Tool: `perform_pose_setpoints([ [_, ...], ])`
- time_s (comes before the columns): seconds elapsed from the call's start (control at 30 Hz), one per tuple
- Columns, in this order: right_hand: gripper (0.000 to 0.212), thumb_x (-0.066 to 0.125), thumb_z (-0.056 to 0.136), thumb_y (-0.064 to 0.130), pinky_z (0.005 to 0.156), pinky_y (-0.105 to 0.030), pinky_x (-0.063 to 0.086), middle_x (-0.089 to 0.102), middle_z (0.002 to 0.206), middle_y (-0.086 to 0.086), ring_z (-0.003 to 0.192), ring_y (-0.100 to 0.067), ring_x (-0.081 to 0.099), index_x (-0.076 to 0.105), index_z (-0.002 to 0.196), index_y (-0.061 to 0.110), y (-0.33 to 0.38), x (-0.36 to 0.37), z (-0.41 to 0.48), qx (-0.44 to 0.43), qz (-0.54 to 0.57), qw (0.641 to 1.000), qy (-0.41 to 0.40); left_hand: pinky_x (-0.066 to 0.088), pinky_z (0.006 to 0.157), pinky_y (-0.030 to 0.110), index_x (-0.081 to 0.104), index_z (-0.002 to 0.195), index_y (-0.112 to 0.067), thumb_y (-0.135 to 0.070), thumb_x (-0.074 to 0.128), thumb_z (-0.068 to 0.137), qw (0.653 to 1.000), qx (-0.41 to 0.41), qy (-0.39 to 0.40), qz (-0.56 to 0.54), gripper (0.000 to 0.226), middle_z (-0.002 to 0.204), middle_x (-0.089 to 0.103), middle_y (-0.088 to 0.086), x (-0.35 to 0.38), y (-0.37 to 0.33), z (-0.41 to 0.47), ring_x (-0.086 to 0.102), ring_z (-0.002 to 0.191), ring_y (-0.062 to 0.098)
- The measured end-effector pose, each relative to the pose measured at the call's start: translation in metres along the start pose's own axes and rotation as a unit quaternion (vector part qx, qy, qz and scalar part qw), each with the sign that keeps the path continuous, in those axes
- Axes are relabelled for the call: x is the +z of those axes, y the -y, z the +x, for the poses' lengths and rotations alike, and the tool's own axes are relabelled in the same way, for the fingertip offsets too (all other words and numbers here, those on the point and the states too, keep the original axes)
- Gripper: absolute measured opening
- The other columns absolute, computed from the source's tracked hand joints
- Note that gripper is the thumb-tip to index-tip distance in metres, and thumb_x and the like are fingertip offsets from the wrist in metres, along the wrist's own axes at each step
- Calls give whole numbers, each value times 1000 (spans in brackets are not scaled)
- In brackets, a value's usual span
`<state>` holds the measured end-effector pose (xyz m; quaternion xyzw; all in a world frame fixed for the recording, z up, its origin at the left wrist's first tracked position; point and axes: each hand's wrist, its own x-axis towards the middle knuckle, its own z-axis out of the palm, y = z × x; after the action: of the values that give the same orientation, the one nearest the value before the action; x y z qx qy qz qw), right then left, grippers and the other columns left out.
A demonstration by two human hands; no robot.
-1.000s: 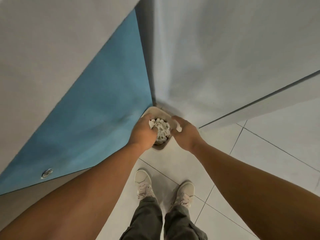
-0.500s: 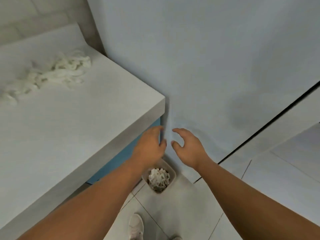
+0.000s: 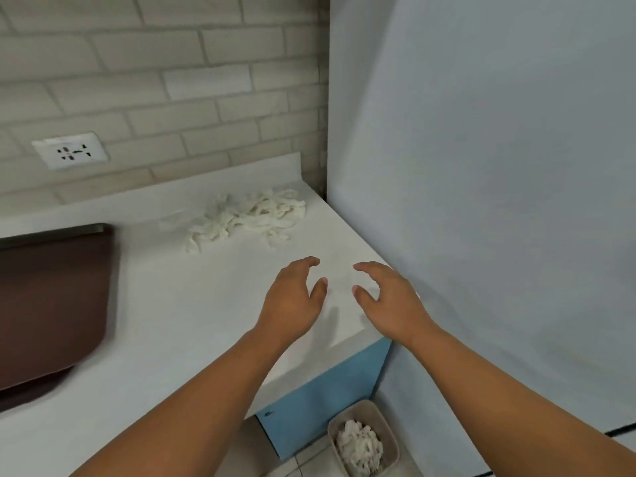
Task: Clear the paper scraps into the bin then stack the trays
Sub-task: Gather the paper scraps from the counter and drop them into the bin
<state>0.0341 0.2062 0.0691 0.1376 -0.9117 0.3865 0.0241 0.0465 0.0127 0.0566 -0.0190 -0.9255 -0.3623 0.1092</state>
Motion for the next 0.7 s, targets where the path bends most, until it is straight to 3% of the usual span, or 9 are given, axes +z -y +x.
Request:
perform_pose_setpoints([
  [0.23, 38, 55, 97, 30, 101, -13, 28, 52, 141, 7, 130, -10, 46, 55, 135, 23, 33, 67, 94, -18, -16, 999, 39, 39, 104, 26, 52, 137, -22, -35, 55, 99, 999, -27, -21, 34, 41, 140, 54, -5, -51, 83, 54, 49, 129, 15],
  [0.5, 40, 54, 97, 35, 101, -26, 43, 57, 137, 2, 120, -17, 56, 56, 134, 19, 48, 140, 205, 17, -57, 997, 38, 35, 101, 21, 55, 133, -21, -31, 57, 97, 997, -33, 4, 75, 37, 138, 55, -6, -78, 176, 128, 47, 130, 15],
  [0.7, 45, 48, 100, 30, 108, -29, 35, 45, 148, -1, 133, -19, 46, 45, 143, 16, 38, 184, 265, 67, -120, 990, 30, 37, 99, 22, 60, 127, -21, -29, 60, 95, 996, -32, 11, 77, 33, 132, 58, -5, -85, 224, 160, 47, 127, 18],
])
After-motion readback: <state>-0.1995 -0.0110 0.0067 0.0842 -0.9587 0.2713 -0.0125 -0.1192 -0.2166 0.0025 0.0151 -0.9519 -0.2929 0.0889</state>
